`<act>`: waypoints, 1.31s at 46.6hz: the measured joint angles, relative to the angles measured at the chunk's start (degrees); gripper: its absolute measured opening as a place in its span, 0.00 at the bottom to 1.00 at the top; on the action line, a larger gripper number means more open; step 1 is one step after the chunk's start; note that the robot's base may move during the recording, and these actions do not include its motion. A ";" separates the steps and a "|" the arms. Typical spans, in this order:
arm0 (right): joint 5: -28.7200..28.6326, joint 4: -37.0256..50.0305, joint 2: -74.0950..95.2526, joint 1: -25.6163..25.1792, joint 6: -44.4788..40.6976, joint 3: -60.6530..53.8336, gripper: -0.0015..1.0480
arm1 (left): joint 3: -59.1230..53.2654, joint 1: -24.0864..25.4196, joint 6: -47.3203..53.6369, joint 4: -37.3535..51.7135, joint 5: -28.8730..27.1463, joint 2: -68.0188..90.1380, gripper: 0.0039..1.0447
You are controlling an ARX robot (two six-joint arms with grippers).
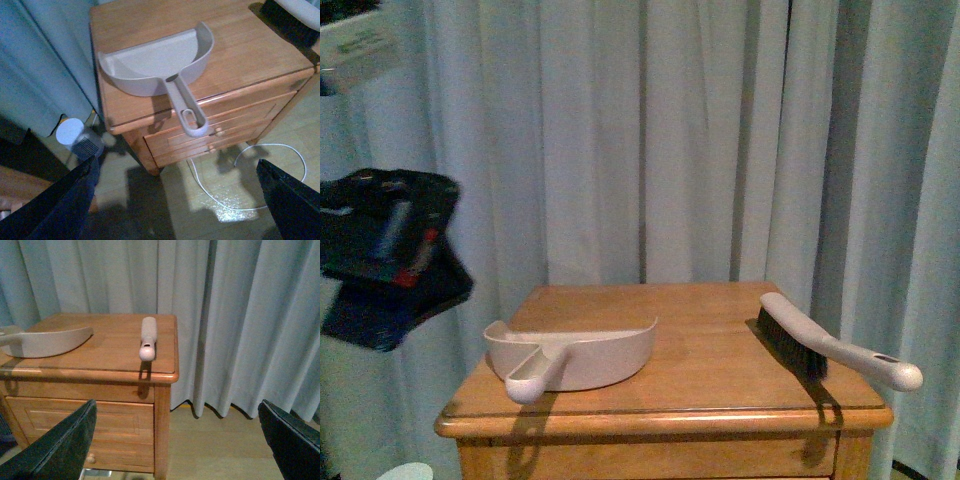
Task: Clean up trash
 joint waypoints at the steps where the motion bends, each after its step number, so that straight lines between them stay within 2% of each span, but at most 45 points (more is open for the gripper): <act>1: 0.00 0.00 0.00 0.00 0.00 0.00 0.93 | 1.66 -1.11 0.04 -0.68 -0.48 1.77 0.93; 8: 0.00 0.00 0.00 0.00 0.00 0.00 0.93 | 9.11 -4.92 0.37 -2.19 -2.62 10.62 0.93; 21: 0.00 0.00 0.00 0.00 0.00 0.00 0.93 | 21.68 -8.76 -0.13 -2.54 -3.32 25.99 0.93; 36: 0.02 0.00 0.00 0.00 0.00 0.00 0.93 | 24.59 -7.67 2.54 1.29 -6.03 35.63 0.93; 48: 0.00 0.00 0.00 0.00 0.00 0.00 0.93 | 25.31 -3.74 5.35 3.76 -8.90 39.47 0.93; 61: 0.02 0.00 0.00 0.00 0.00 0.00 0.93 | 23.98 -2.71 6.58 3.87 -8.66 39.39 0.93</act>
